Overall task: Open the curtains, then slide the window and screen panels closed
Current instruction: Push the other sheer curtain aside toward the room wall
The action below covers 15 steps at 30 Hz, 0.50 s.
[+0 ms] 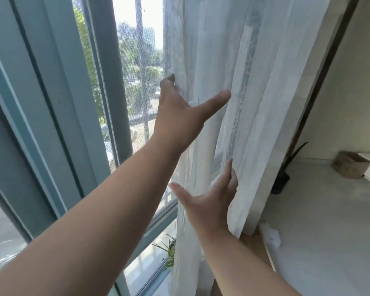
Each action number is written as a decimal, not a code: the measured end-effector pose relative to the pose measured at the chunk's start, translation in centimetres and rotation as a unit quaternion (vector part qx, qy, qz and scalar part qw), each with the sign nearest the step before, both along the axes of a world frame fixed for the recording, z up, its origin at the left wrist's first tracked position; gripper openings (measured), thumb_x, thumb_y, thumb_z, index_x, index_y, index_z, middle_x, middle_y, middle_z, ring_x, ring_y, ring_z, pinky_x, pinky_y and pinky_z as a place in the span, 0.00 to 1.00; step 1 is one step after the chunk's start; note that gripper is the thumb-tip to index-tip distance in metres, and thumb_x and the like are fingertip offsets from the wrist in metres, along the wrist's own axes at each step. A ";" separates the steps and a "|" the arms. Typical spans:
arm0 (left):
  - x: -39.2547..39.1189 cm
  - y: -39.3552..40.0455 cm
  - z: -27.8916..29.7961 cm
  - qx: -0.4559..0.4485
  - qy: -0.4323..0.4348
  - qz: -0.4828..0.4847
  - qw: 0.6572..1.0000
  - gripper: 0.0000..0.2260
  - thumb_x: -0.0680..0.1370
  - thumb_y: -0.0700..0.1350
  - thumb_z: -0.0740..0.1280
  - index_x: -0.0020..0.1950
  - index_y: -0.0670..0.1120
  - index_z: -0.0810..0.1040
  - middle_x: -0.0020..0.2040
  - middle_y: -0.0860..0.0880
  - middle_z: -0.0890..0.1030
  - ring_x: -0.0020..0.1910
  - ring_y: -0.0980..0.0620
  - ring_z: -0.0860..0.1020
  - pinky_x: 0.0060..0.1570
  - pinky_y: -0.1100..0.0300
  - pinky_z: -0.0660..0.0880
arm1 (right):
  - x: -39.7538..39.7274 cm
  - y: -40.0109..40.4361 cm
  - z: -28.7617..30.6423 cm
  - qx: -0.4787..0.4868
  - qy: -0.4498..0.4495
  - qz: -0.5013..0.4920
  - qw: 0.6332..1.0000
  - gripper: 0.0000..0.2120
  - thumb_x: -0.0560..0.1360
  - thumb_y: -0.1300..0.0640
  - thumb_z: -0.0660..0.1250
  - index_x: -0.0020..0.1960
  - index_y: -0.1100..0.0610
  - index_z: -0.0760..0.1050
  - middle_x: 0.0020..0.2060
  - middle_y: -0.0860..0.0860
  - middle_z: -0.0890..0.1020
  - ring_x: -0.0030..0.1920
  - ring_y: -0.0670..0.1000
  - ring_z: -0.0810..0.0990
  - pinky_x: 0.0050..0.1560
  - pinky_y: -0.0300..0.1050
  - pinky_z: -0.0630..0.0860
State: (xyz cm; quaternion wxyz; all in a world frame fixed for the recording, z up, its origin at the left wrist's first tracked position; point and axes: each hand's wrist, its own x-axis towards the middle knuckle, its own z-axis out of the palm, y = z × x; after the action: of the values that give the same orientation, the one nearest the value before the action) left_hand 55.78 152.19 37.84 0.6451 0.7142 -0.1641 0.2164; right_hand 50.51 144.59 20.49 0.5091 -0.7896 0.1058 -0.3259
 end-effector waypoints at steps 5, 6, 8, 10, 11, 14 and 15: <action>0.7 -1.8 0.8 0.045 -0.012 -0.021 0.999 0.66 0.61 0.75 0.81 0.88 0.52 0.52 0.87 0.49 0.64 0.84 0.48 0.65 0.81 0.45 0.66 | 2.4 0.5 1.3 -0.060 0.005 -0.044 0.997 0.73 0.63 0.29 0.84 0.90 0.51 0.43 0.88 0.57 0.55 0.86 0.63 0.60 0.81 0.68 0.70; 0.7 -2.1 1.0 0.049 -0.014 -0.022 0.998 0.66 0.61 0.75 0.81 0.88 0.53 0.51 0.87 0.50 0.62 0.85 0.48 0.64 0.81 0.44 0.65 | 2.9 0.4 1.6 -0.063 0.007 -0.054 0.997 0.73 0.63 0.31 0.85 0.90 0.52 0.43 0.88 0.59 0.56 0.86 0.64 0.60 0.80 0.69 0.70; 0.8 -2.8 1.4 0.052 -0.015 -0.027 0.998 0.66 0.60 0.74 0.82 0.88 0.54 0.51 0.86 0.50 0.62 0.84 0.48 0.64 0.81 0.41 0.67 | 3.7 -0.3 2.4 -0.051 0.011 -0.072 0.996 0.72 0.64 0.32 0.86 0.91 0.53 0.44 0.87 0.60 0.57 0.86 0.64 0.60 0.80 0.69 0.71; 0.8 -3.6 2.1 0.051 -0.015 -0.027 0.998 0.64 0.60 0.74 0.82 0.86 0.54 0.53 0.83 0.51 0.66 0.81 0.47 0.68 0.78 0.40 0.70 | 4.3 -1.1 3.2 -0.026 0.009 -0.090 0.996 0.71 0.63 0.32 0.86 0.91 0.52 0.46 0.87 0.59 0.58 0.86 0.64 0.61 0.79 0.70 0.71; 1.0 -4.0 2.6 0.050 -0.015 -0.026 0.998 0.63 0.60 0.73 0.82 0.86 0.54 0.54 0.82 0.51 0.67 0.80 0.48 0.69 0.78 0.40 0.71 | 4.6 -1.5 3.6 -0.014 0.005 -0.097 0.995 0.71 0.63 0.32 0.86 0.91 0.51 0.46 0.87 0.58 0.59 0.85 0.63 0.62 0.79 0.70 0.72; 1.4 -5.1 3.9 0.044 -0.015 -0.022 0.999 0.62 0.60 0.73 0.83 0.84 0.52 0.56 0.79 0.51 0.70 0.77 0.46 0.72 0.76 0.40 0.73 | 5.1 -2.7 5.0 0.006 -0.013 -0.109 0.994 0.70 0.63 0.31 0.85 0.90 0.49 0.46 0.87 0.56 0.59 0.85 0.63 0.63 0.79 0.69 0.72; 1.6 -5.6 4.2 0.044 -0.014 -0.020 0.999 0.61 0.60 0.73 0.83 0.83 0.52 0.57 0.77 0.52 0.71 0.76 0.46 0.73 0.74 0.40 0.74 | 5.3 -3.0 5.3 0.009 -0.014 -0.112 0.994 0.69 0.64 0.31 0.84 0.90 0.48 0.46 0.88 0.56 0.59 0.85 0.64 0.64 0.79 0.69 0.72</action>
State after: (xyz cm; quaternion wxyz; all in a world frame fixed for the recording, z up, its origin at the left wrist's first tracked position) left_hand 57.42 146.64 42.04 0.6152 0.7352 -0.1962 0.2064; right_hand 55.77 141.56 25.83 0.4783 -0.7635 0.1894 -0.3905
